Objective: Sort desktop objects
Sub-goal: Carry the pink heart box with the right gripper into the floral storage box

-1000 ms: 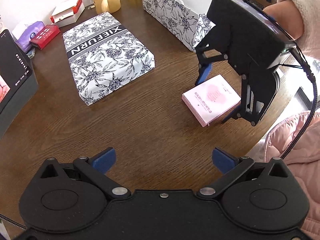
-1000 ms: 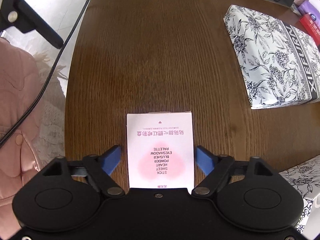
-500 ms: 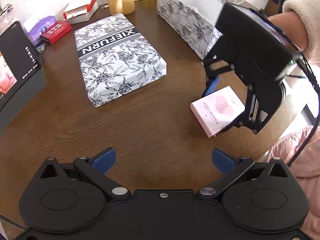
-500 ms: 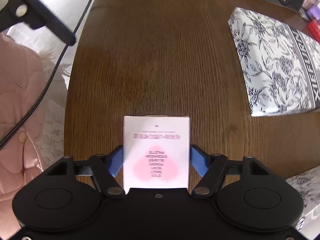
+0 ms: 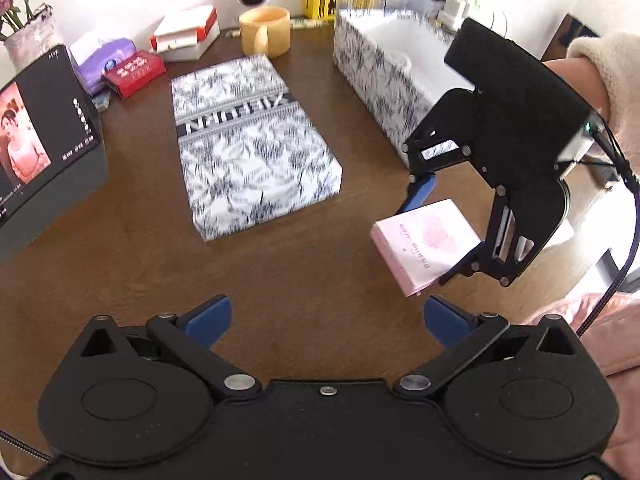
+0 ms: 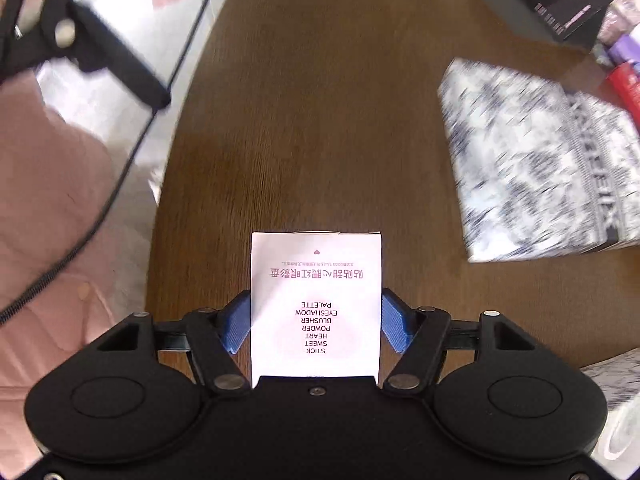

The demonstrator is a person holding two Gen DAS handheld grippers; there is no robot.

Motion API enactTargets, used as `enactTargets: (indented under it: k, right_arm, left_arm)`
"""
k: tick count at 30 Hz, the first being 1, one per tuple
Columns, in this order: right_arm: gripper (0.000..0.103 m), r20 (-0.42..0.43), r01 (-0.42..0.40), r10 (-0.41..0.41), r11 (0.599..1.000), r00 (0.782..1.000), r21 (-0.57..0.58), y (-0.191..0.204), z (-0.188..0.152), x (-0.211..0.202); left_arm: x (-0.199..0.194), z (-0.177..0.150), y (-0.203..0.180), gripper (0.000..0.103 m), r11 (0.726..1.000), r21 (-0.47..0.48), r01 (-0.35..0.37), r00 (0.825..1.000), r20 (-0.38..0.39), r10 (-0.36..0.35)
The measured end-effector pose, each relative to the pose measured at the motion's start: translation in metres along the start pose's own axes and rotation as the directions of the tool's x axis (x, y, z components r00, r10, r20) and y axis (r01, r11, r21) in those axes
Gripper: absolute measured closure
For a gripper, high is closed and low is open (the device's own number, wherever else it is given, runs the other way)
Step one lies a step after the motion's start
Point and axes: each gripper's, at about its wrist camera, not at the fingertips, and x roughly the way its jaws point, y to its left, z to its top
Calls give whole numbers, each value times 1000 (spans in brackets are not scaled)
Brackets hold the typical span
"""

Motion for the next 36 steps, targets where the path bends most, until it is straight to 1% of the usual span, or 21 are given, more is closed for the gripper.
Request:
enactTargets:
  k: [2,5,7,8,10,11,13,15,19,23,28,31,34,36]
  right_arm:
    - [34,55,-1,0,1000,998,23,-7,2,-25]
    - [34,138,1,-10,998,990,67,-20,11,-60]
    - [34,167,24,-38,996,985,81,-27,31,-69]
    - [34,174,41,-56,995,983,86,-33,33,-77]
    - [34,160,86,-100,992,982,93,-43,36,-89]
    - [34,144,111,-124,989,982,95,-50,31,-98]
    - [34,106,148,-159,984,982,103,-68,24,-100]
    - [34,65,172,-180,978,982,115,-84,10,-104]
    - [34,0,189,-190,973,982,136,-114,-16,-92]
    - [34,-39,180,-176,973,984,141,-140,-43,-77]
    - [34,-77,158,-148,977,986,140,-170,-68,-47]
    - [34,-90,128,-117,983,989,133,-181,-77,-28]
    - [34,-104,100,-87,988,991,120,-189,-83,-9]
    - [34,-120,88,-75,991,990,106,-192,-86,2]
  left_arm:
    - [-11,11,-2,0,1000,-4,7,1000,26,-7]
    - [-23,31,-7,0,1000,-7,12,998,69,-12]
    - [-31,45,-10,0,1000,-10,16,995,97,-15]
    - [-35,52,-12,0,1000,-11,18,994,111,-17]
    - [-27,68,-22,0,1000,-10,29,991,132,-27]
    - [-25,75,-27,0,999,-7,35,990,140,-34]
    - [-18,88,-40,0,999,2,47,987,151,-47]
    - [-7,100,-51,0,998,14,58,986,155,-60]
    - [15,123,-72,0,996,28,81,985,152,-84]
    - [37,139,-86,0,995,9,102,986,128,-103]
    - [65,155,-100,0,994,-6,113,990,87,-112]
    - [82,165,-108,0,993,-14,118,991,61,-117]
    - [81,165,-110,0,992,-14,125,992,36,-125]
    - [89,166,-114,0,993,-7,122,992,17,-122]
